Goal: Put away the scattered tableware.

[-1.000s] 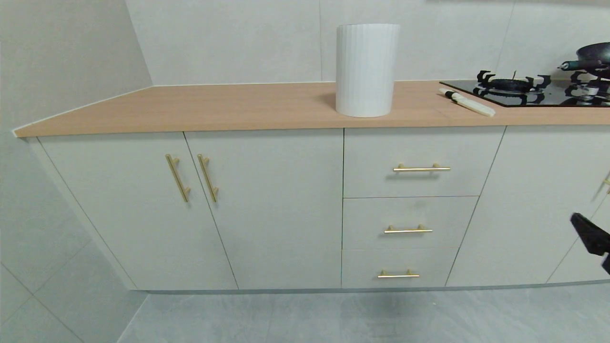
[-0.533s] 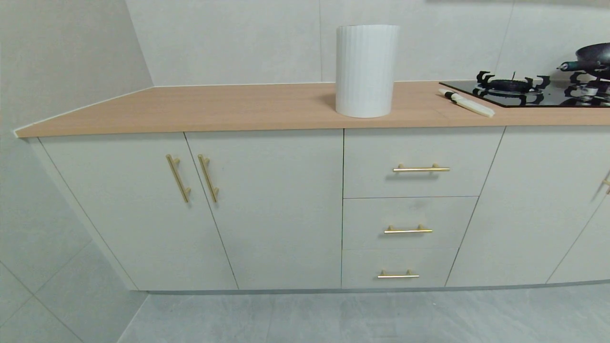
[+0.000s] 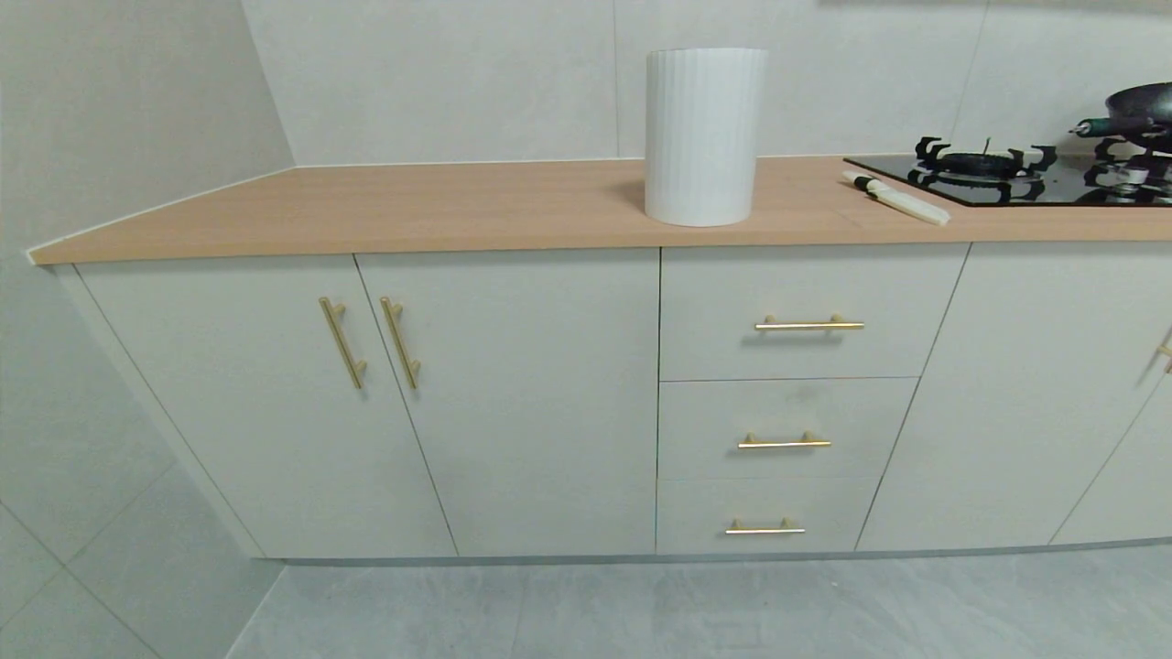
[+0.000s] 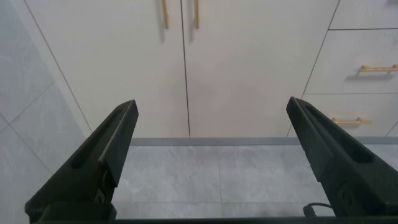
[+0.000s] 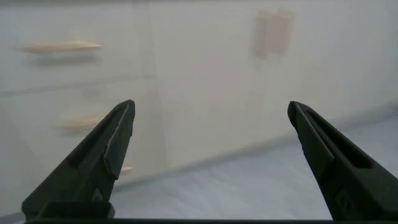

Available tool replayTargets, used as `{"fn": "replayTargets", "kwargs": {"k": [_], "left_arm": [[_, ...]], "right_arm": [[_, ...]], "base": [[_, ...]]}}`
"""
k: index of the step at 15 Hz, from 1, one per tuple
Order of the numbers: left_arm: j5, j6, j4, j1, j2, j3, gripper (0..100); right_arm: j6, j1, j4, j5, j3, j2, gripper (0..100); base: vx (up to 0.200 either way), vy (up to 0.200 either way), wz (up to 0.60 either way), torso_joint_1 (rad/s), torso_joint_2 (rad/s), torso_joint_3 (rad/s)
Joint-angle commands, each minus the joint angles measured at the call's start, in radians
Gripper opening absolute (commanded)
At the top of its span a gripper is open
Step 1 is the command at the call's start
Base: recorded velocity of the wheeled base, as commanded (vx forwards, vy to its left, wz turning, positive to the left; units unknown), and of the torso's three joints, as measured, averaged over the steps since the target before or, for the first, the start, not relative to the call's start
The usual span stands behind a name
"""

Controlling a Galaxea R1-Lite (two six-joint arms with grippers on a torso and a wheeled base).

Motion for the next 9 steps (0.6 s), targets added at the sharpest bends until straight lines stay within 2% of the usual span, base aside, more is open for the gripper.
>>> {"fn": "replayTargets", "kwargs": {"k": [1, 3, 4, 5, 9], "left_arm": [[0.000, 0.000, 0.000, 0.000, 0.000, 0.000, 100], [0.000, 0.000, 0.000, 0.000, 0.000, 0.000, 100], [0.000, 0.000, 0.000, 0.000, 0.000, 0.000, 100], [0.000, 0.000, 0.000, 0.000, 0.000, 0.000, 100], [0.000, 0.000, 0.000, 0.000, 0.000, 0.000, 100]], "right_arm": [[0.002, -0.002, -0.051, 0.071, 0.087, -0.009, 100], [0.008, 0.000, 0.001, 0.149, 0.087, -0.009, 100], [0.008, 0.000, 0.001, 0.149, 0.087, -0.009, 100], [0.017, 0.000, 0.059, 0.183, 0.087, -0.009, 100], [0.045, 0.000, 0.065, 0.188, 0.087, -0.009, 100]], "base": [[0.000, 0.000, 0.00, 0.000, 0.00, 0.000], [0.000, 0.000, 0.00, 0.000, 0.00, 0.000], [0.000, 0.000, 0.00, 0.000, 0.00, 0.000], [0.000, 0.000, 0.00, 0.000, 0.00, 0.000], [0.000, 0.000, 0.00, 0.000, 0.00, 0.000]]}}
